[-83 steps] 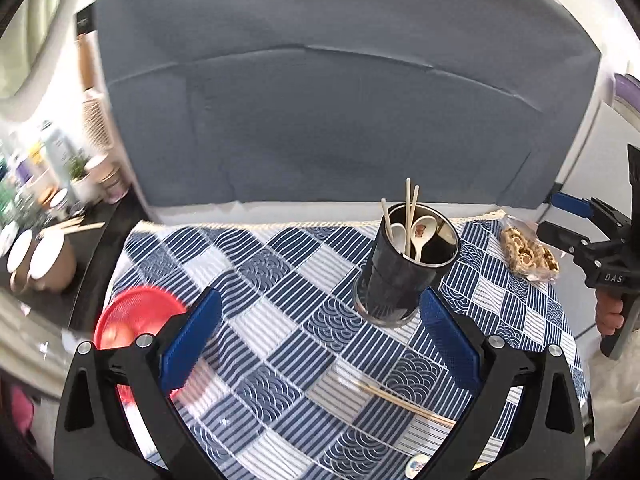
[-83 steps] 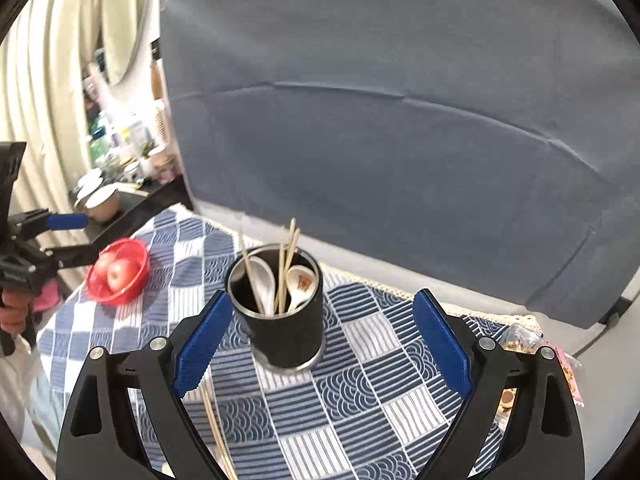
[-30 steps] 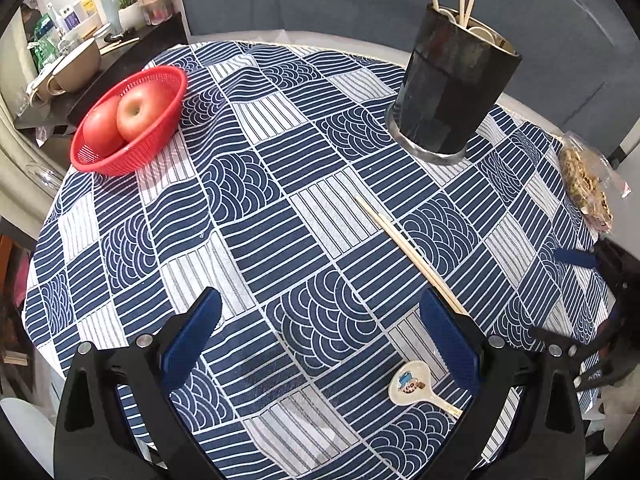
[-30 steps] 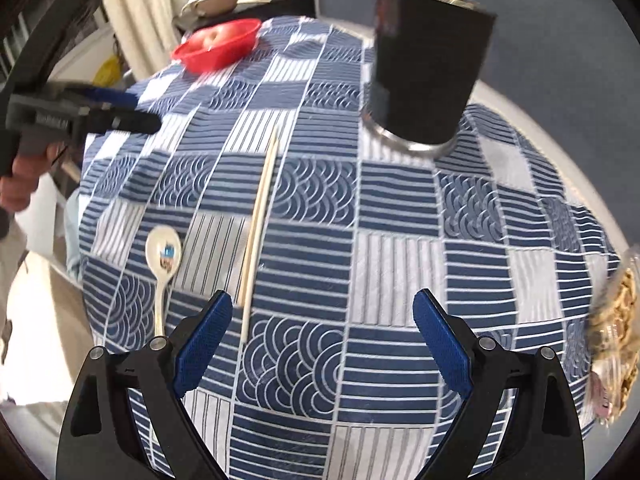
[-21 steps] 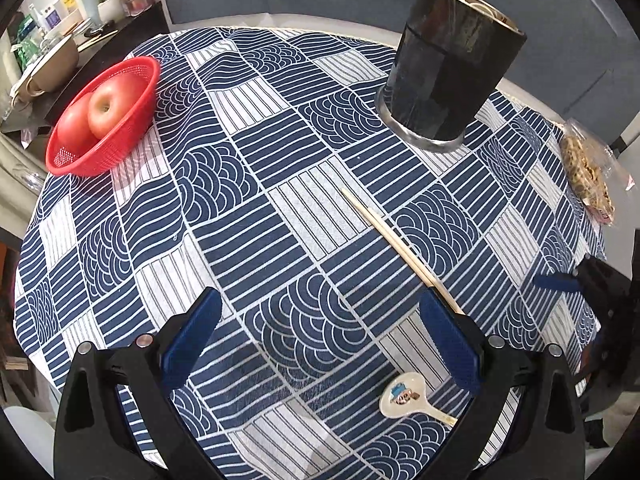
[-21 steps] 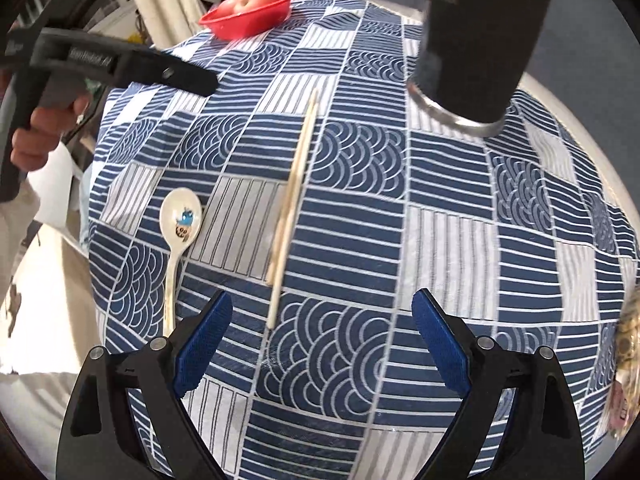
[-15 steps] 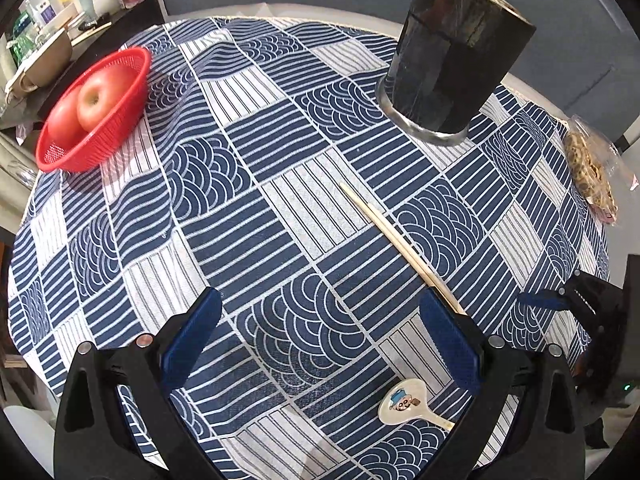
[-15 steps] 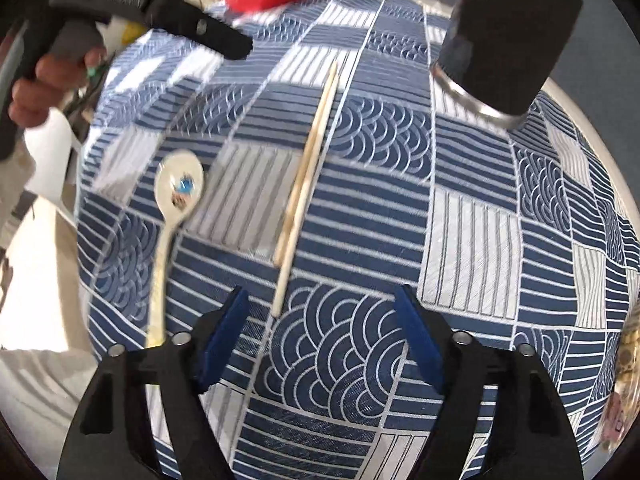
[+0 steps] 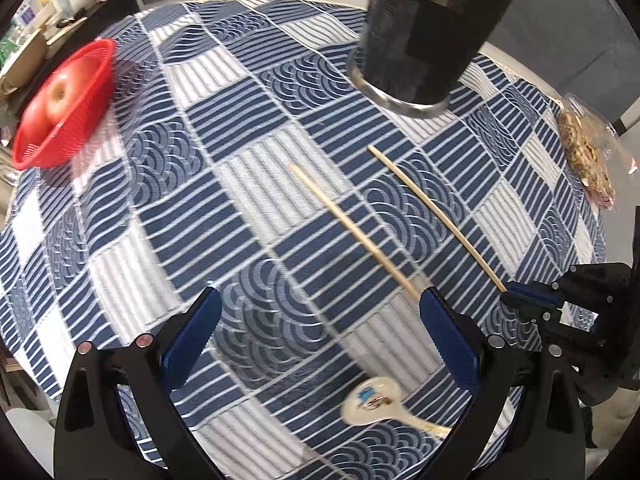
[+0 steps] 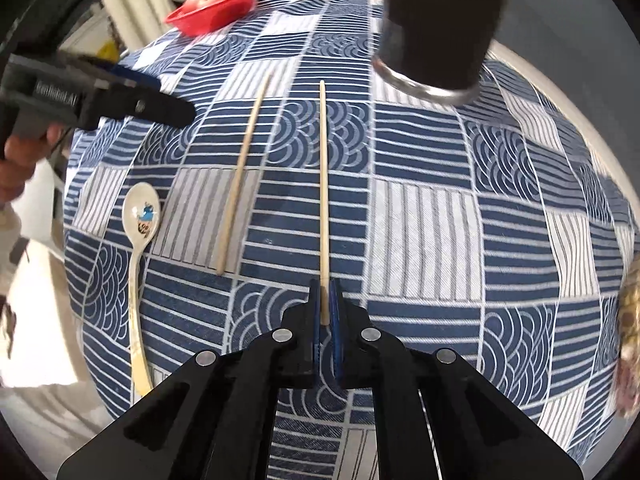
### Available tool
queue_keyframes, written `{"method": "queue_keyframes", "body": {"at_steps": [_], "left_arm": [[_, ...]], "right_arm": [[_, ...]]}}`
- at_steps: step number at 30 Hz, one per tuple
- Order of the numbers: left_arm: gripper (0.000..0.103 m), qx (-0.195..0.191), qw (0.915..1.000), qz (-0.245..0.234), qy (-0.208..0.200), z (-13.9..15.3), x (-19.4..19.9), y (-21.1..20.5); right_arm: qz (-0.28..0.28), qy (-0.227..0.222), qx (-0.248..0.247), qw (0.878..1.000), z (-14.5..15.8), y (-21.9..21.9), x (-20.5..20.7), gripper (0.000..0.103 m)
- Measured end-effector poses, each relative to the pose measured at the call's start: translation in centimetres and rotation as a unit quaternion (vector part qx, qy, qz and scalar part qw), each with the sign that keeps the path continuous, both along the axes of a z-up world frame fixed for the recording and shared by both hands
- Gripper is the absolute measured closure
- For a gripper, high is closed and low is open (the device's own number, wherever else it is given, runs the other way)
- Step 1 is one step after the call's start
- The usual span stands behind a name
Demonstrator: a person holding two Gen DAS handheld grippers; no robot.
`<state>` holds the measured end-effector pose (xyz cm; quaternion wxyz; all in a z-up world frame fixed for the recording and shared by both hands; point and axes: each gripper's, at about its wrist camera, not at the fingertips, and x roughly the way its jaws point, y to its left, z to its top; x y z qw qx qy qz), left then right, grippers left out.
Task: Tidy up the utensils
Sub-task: 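Grasp a wooden chopstick with the right tool while the left tool grasps another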
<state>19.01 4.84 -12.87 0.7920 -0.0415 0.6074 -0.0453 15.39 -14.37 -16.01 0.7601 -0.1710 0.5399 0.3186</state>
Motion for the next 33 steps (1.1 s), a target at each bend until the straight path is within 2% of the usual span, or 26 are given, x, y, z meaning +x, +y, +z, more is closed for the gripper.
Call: {"method": "queue_keyframes", "body": {"at_steps": [9, 14, 17, 19, 20, 21, 23, 25, 26, 27, 28, 33], "left_arm": [[0.006, -0.001, 0.9994, -0.002, 0.034, -1.9, 2.4, -2.2], [0.006, 0.007, 0.9978, 0.018, 0.064, -3.3, 3.6, -2.5], [0.01, 0.03, 0.9965, 0.032, 0.071, -3.9, 3.9, -2.8], [0.02, 0.059, 0.9954, 0.033, 0.068, -3.8, 4.0, -3.2], [0.022, 0.058, 0.9953, 0.033, 0.069, -3.7, 4.0, -3.3], [0.028, 0.057, 0.9952, 0.036, 0.07, -3.6, 4.1, -3.3], [0.044, 0.056, 0.9953, 0.043, 0.067, -3.2, 3.8, -3.1], [0.066, 0.054, 0.9948, 0.056, 0.066, -2.9, 3.6, -2.5], [0.072, 0.052, 0.9949, 0.055, 0.067, -2.8, 3.8, -2.6], [0.086, 0.046, 0.9945, 0.059, 0.073, -2.8, 3.8, -2.4], [0.093, 0.036, 0.9938, 0.068, 0.08, -2.8, 3.7, -2.1], [0.096, -0.012, 0.9913, 0.1, 0.085, -2.9, 3.3, -0.5]], "right_arm": [[-0.036, 0.005, 0.029, 0.999, 2.0, -3.0, 2.3, 0.098], [-0.047, 0.009, 0.032, 0.998, 2.3, -3.6, 3.3, 0.098], [-0.057, 0.019, 0.03, 0.998, 2.0, -4.0, 3.6, 0.098], [-0.066, 0.03, 0.034, 0.997, 1.9, -4.5, 3.6, 0.098], [-0.07, 0.035, 0.036, 0.996, 1.9, -4.7, 3.6, 0.098], [-0.076, 0.042, 0.039, 0.995, 1.9, -4.9, 3.6, 0.098], [-0.087, 0.05, 0.044, 0.994, 2.0, -5.3, 3.5, 0.098], [-0.101, 0.068, 0.06, 0.991, 2.1, -6.0, 3.7, 0.098], [-0.109, 0.076, 0.067, 0.989, 2.1, -6.4, 3.8, 0.098], [-0.115, 0.08, 0.071, 0.988, 2.2, -6.6, 3.9, 0.098], [-0.123, 0.084, 0.073, 0.986, 2.2, -6.9, 4.0, 0.098], [-0.164, 0.091, 0.071, 0.98, 2.5, -8.5, 3.7, 0.098]]}}
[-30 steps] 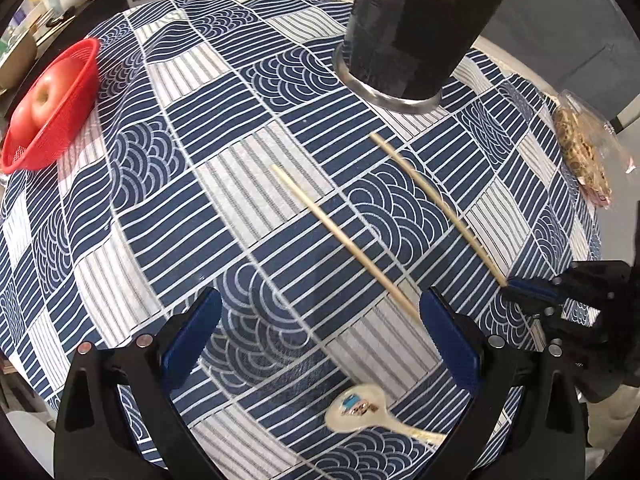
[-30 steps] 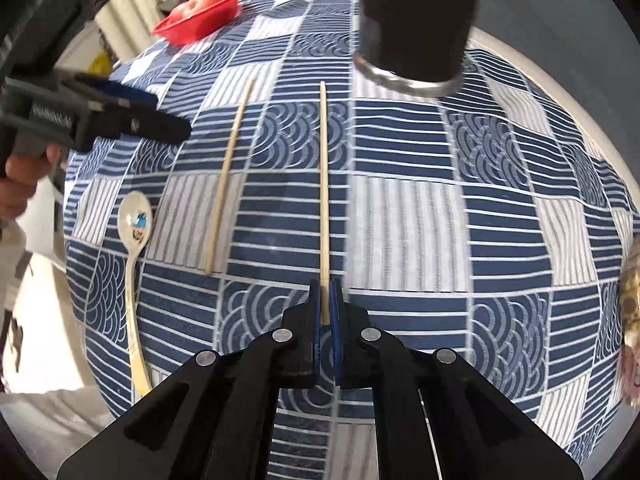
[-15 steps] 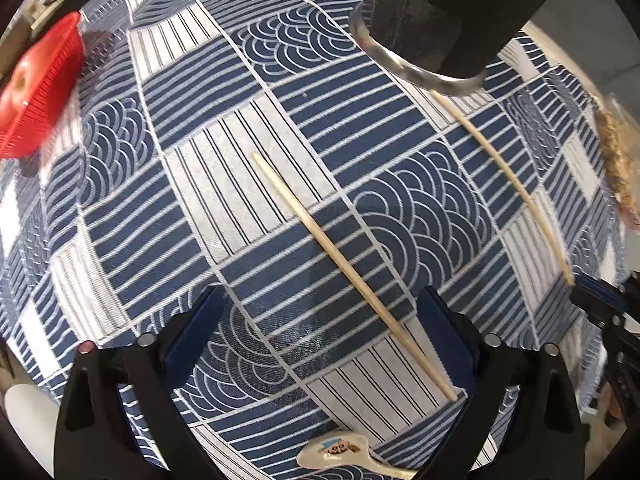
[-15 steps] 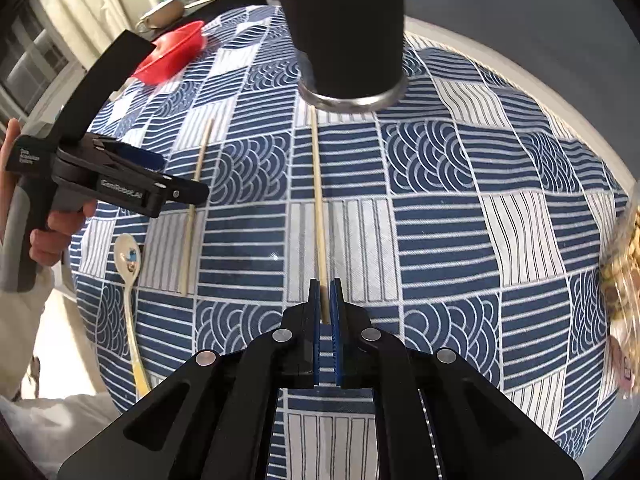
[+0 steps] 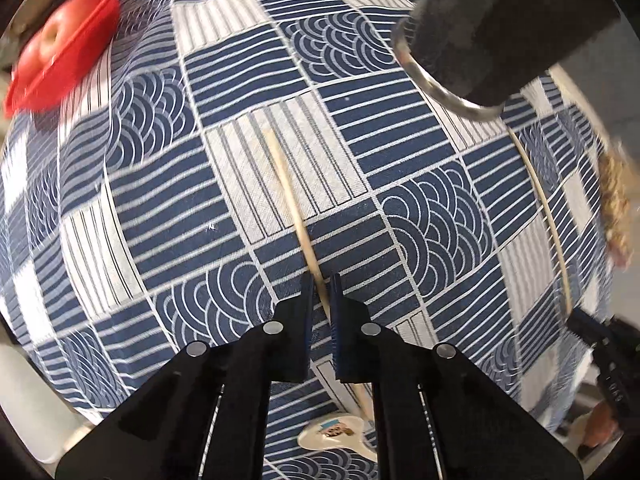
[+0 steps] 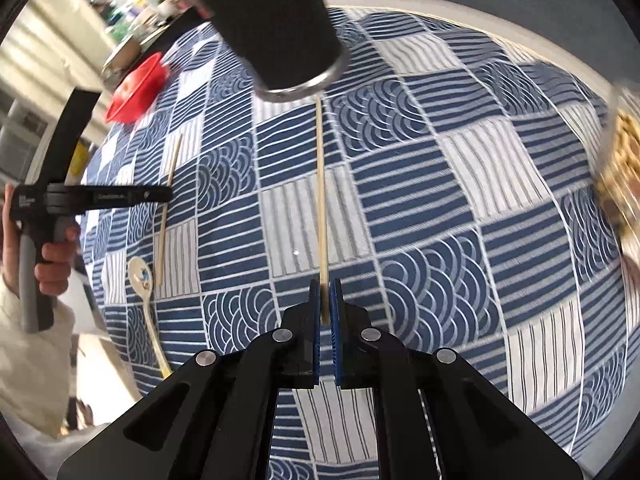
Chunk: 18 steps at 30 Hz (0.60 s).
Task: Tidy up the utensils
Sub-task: 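Grasp a wooden chopstick with the right tool while the left tool grasps another, then lift both held chopsticks and carry them over the black cup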
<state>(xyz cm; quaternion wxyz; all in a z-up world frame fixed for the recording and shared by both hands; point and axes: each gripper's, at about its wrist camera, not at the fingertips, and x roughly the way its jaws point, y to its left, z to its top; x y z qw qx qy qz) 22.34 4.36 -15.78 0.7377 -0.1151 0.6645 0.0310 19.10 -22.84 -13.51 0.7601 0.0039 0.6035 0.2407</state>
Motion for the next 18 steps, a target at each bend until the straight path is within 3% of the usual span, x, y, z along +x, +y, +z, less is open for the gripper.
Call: {"method": "queue_keyframes", "body": {"at_steps": [4, 8, 11, 18], "left_arm": [[0.097, -0.029, 0.9995, 0.009, -0.001, 0.0, -0.9, 0.8], [0.098, -0.032, 0.9994, 0.008, -0.006, 0.4, -2.2, 1.1], [0.098, -0.013, 0.9997, -0.004, -0.02, 1.6, -3.7, 1.0], [0.098, -0.01, 0.9988, -0.012, -0.046, 4.4, -5.2, 2.0]], "right_arm": [[-0.038, 0.004, -0.002, 0.999, 0.6, -1.9, -0.7, 0.098], [-0.073, 0.001, -0.001, 0.997, 1.8, -3.9, -1.5, 0.098], [-0.093, -0.011, -0.003, 0.996, 3.2, -5.0, -2.0, 0.098], [-0.1, -0.022, 0.02, 0.995, 5.5, -5.8, -2.8, 0.098]]}}
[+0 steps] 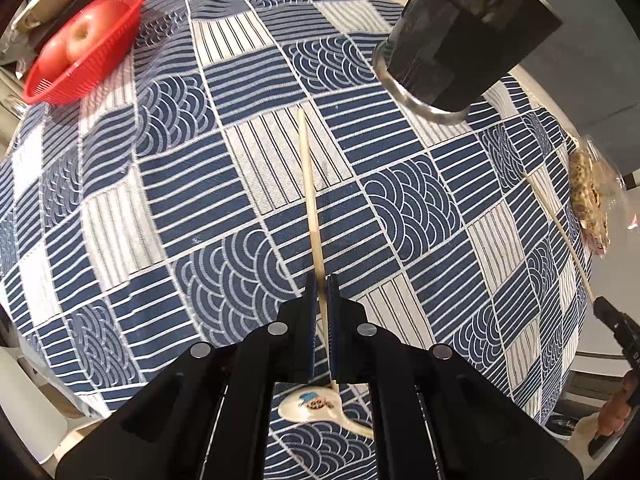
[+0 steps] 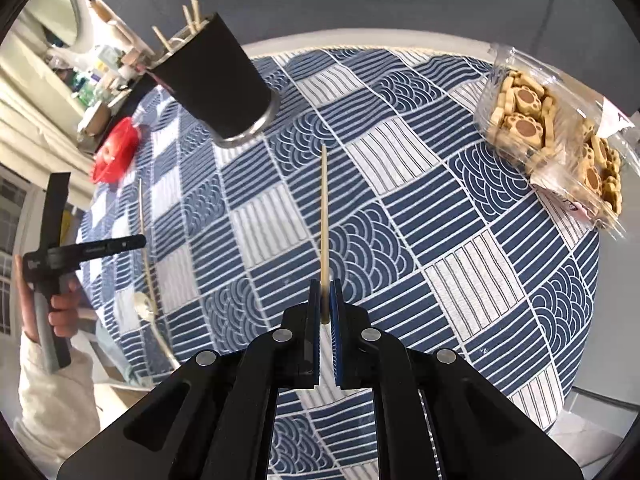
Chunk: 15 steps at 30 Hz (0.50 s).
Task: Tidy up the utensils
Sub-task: 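Lift both held chopsticks and carry them over the black cup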
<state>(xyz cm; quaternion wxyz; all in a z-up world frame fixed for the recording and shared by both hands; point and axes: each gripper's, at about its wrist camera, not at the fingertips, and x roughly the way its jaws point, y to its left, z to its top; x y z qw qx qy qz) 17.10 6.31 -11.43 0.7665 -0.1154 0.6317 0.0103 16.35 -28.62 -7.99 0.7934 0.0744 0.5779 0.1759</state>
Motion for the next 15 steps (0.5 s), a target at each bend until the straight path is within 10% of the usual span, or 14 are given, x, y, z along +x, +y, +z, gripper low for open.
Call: {"method": "queue_keyframes", "body": {"at_steps": [15], "left_arm": [[0.099, 0.0, 0.9975, -0.033, -0.063, 3.8, -1.0, -1.3]], "right_arm": [[0.009, -0.004, -0.008, 1.0, 6.2, 1.2, 0.0, 0.098]]}}
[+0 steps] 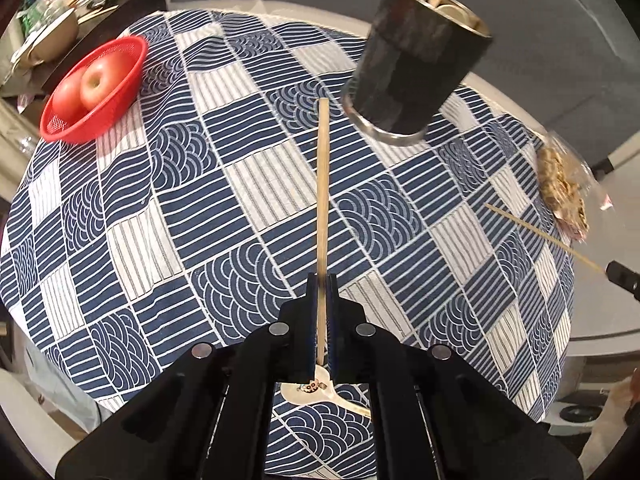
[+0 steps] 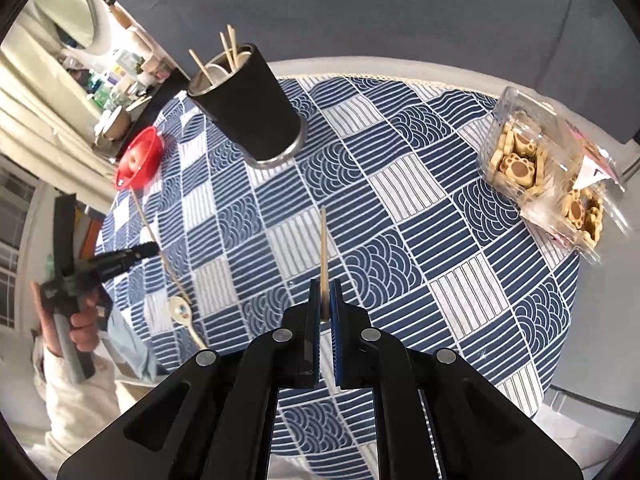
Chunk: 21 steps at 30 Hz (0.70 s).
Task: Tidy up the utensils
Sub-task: 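Lift both held chopsticks and carry them over the black cup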
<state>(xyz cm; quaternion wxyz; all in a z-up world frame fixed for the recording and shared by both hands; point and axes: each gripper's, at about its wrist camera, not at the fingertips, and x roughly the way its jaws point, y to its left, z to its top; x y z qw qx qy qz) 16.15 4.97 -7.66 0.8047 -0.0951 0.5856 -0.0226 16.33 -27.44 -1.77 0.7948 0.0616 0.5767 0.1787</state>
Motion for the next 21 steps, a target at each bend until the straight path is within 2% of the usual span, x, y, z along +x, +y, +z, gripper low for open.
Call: {"method": "queue_keyframes", "body": {"at_steps": [6, 10, 15, 17, 21], "left_arm": [[0.099, -0.014, 0.9997, -0.007, -0.019, 1.0, -0.1, 0.2], [0.099, -0.027, 0.9992, 0.0, -0.029, 1.2, -0.1, 0.9], [0.099, -0.039, 0.9985, -0.009, -0.037, 1.5, 0.1, 1.8], [0.099, -0.045, 0.9984, -0.017, -0.028, 1.2, 0.5, 2.2], [0.099, -0.033, 0.9991, -0.027, -0.005, 0.1, 1.7, 3.0]], "right_arm": [[0.007, -0.009, 0.0, 1.0, 2.7, 1.3, -0.2, 0.098], [0.008, -0.02, -0.025, 0.999, 4.2, 2.6, 0.1, 0.098], [0.012, -0.023, -0.034, 0.999, 5.5, 4.4, 0.5, 0.098], [0.016, -0.022, -0.029, 0.999, 5.9, 5.1, 0.7, 0.098], [0.004, -0.025, -0.041, 0.999, 6.7, 6.4, 1.4, 0.098]]}}
